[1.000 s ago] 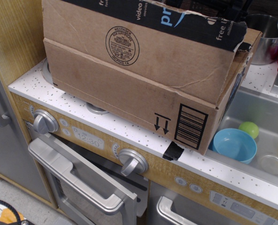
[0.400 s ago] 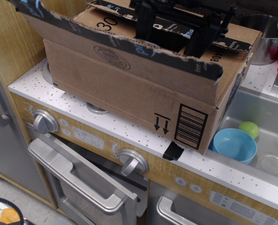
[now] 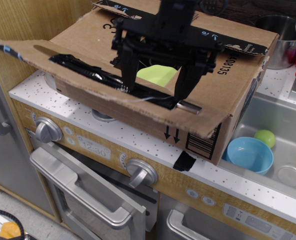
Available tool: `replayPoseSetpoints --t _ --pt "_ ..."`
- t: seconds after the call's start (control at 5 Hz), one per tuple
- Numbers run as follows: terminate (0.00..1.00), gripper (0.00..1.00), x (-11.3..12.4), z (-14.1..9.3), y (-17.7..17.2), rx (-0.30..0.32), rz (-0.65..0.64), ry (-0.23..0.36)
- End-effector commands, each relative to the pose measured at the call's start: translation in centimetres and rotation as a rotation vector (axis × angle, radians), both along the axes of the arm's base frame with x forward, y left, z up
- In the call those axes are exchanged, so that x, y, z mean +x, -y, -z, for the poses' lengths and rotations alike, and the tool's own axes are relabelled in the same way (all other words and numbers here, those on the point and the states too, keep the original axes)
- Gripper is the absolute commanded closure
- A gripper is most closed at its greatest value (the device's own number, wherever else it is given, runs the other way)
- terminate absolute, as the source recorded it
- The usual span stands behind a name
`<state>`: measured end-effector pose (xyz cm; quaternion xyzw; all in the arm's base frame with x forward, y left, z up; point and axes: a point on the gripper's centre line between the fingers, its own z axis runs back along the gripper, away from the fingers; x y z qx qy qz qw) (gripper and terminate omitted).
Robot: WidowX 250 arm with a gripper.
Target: Open large4fbox flaps
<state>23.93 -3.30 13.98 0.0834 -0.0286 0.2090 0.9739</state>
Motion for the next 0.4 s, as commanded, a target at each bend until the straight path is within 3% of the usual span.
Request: replayPoseSetpoints --t 0.0,0.2 --pt "0.00 0.00 -0.3 1.5 -0.4 -0.050 0.010 0.109" --pt "1.00 0.00 -0.4 2.6 -0.4 -0.064 0.025 0.142"
